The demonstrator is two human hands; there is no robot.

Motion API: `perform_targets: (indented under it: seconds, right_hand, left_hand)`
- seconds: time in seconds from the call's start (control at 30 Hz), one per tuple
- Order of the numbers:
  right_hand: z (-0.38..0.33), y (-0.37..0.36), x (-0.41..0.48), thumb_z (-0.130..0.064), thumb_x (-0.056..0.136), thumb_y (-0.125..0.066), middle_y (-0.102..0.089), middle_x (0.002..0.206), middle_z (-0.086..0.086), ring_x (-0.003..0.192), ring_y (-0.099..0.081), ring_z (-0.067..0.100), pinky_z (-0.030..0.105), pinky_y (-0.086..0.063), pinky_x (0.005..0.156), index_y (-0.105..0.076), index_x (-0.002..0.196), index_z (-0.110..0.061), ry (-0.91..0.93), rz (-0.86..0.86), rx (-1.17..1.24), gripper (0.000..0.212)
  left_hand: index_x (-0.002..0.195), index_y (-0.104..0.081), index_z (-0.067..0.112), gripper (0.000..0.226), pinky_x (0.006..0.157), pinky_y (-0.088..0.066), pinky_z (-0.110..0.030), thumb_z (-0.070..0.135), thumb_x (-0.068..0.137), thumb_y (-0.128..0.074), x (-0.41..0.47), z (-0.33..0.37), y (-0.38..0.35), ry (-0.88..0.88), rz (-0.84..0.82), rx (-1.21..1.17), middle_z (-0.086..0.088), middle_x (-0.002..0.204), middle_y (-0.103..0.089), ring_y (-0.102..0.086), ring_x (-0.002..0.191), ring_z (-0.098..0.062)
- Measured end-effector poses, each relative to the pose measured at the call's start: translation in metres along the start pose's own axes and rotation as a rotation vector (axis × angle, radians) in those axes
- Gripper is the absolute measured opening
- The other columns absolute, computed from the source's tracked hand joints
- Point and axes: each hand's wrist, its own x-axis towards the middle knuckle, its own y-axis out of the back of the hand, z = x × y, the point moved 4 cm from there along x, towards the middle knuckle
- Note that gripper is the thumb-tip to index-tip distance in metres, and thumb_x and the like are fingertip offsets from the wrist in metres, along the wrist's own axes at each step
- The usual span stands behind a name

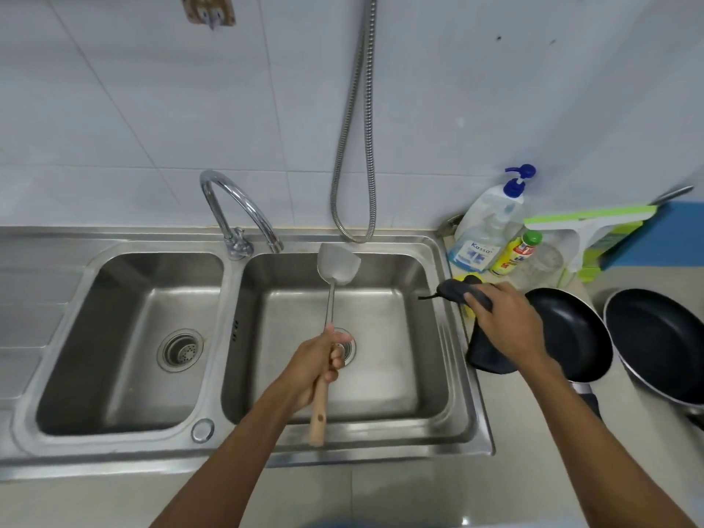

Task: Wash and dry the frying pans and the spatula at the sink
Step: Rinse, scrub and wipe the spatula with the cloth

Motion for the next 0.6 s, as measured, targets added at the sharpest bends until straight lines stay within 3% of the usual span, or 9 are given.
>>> perform_targets:
  seconds: [0.13, 0.27, 0.33, 0.4, 0.5, 0.53, 0.6]
  right_hand:
    - [0.039, -0.013, -0.039, -0.045, 0.095, -0.060, -0.064, 0.115, 0.003, 0.100, -0.060, 0.033, 0.043, -0.057, 0.072, -0.071, 0.120, -0.030, -0.014, -0.082, -0.121, 0.032]
    - [0.071, -0.076, -0.099, -0.054, 0.090, -0.057, -0.058, 0.135, 0.009, 0.111, -0.057, 0.040, 0.054, -0.055, 0.085, -0.060, 0.139, -0.033, -0.076, -0.370, -0.334, 0.053]
    - [0.073, -0.088, -0.115, -0.053, 0.086, -0.069, -0.057, 0.140, 0.011, 0.113, -0.057, 0.044, 0.061, -0.052, 0.085, -0.059, 0.141, -0.034, -0.126, -0.384, -0.379, 0.059]
    - [0.059, -0.077, -0.110, -0.051, 0.083, -0.074, -0.057, 0.136, 0.019, 0.111, -0.058, 0.050, 0.065, -0.049, 0.085, -0.063, 0.136, -0.029, -0.148, -0.273, -0.345, 0.058]
    - [0.012, -0.050, -0.102, -0.051, 0.096, -0.052, -0.055, 0.136, 0.018, 0.119, -0.055, 0.044, 0.056, -0.049, 0.095, -0.058, 0.139, -0.024, -0.075, -0.131, -0.060, 0.052]
    - [-0.010, -0.040, -0.103, -0.051, 0.099, -0.049, -0.056, 0.136, 0.010, 0.122, -0.055, 0.035, 0.050, -0.048, 0.100, -0.054, 0.142, -0.026, -0.084, -0.179, 0.141, 0.051]
    - [-0.057, -0.029, -0.110, -0.054, 0.099, -0.051, -0.061, 0.129, -0.004, 0.115, -0.063, 0.017, 0.040, -0.049, 0.103, -0.046, 0.147, -0.036, -0.152, -0.458, 0.600, 0.051]
  left_hand:
    - [0.119, -0.066, -0.002, 0.052, 0.039, -0.037, -0.017, 0.043, 0.107, -0.043, 0.005, -0.008, -0.009, 0.023, -0.028, -0.055, 0.002, 0.058, -0.044, -0.043, 0.050, -0.008]
    - [0.119, -0.065, -0.002, 0.055, 0.043, -0.040, -0.020, 0.046, 0.106, -0.041, 0.004, -0.014, -0.020, 0.031, -0.049, -0.065, -0.001, 0.061, -0.046, -0.049, 0.050, -0.009]
    - [0.121, -0.064, -0.001, 0.056, 0.046, -0.041, -0.022, 0.046, 0.107, -0.039, 0.004, -0.016, -0.025, 0.031, -0.047, -0.049, 0.000, 0.063, -0.050, -0.054, 0.053, -0.010]
    - [0.122, -0.065, 0.001, 0.056, 0.052, -0.042, -0.025, 0.049, 0.107, -0.039, 0.005, -0.018, -0.028, 0.022, -0.038, -0.032, 0.000, 0.067, -0.056, -0.059, 0.058, -0.012]
    - [0.119, -0.067, 0.005, 0.057, 0.063, -0.048, -0.029, 0.053, 0.105, -0.039, 0.005, -0.019, -0.034, -0.012, 0.027, 0.000, -0.002, 0.074, -0.066, -0.068, 0.069, -0.015]
    - [0.116, -0.068, 0.006, 0.057, 0.068, -0.050, -0.031, 0.053, 0.105, -0.040, 0.005, -0.018, -0.036, -0.031, 0.060, 0.010, -0.002, 0.076, -0.068, -0.070, 0.072, -0.016]
    - [0.115, -0.068, 0.005, 0.054, 0.074, -0.053, -0.032, 0.051, 0.105, -0.041, 0.004, -0.018, -0.042, -0.081, 0.113, 0.029, -0.002, 0.076, -0.071, -0.072, 0.075, -0.015]
